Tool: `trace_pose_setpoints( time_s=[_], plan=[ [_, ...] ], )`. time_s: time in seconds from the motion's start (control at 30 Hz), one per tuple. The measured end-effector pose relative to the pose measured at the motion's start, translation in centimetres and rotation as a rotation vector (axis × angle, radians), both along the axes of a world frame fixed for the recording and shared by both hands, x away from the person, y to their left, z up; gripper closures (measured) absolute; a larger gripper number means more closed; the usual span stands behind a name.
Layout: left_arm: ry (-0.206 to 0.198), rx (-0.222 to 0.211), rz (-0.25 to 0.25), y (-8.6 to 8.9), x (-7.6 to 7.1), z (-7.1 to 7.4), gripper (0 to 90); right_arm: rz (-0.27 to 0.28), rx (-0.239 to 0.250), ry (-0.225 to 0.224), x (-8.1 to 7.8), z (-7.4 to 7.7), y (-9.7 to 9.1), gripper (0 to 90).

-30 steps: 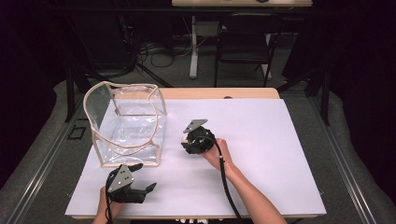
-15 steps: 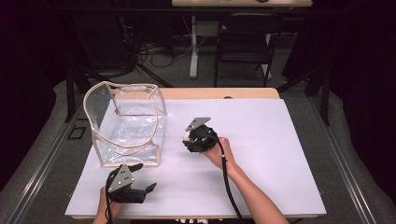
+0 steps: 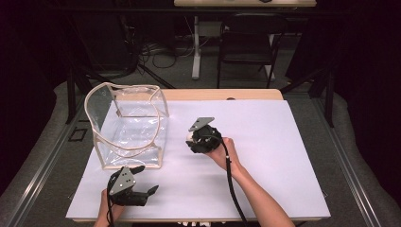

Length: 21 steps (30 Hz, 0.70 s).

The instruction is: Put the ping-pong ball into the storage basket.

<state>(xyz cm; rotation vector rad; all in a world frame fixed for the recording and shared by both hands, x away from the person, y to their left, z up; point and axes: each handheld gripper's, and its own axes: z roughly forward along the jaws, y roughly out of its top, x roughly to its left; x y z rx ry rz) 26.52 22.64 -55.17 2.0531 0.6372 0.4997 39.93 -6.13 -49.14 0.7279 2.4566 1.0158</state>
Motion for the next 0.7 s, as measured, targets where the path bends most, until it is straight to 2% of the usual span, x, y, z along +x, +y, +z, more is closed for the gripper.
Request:
trace_pose_setpoints(
  time_s=[0.7],
  plan=[
    [0.000, 0.000, -0.001, 0.0, 0.0, 0.0, 16.2, -0.004, -0.004, -0.019, 0.0, 1.3, -0.3, 50.5]
  ],
)
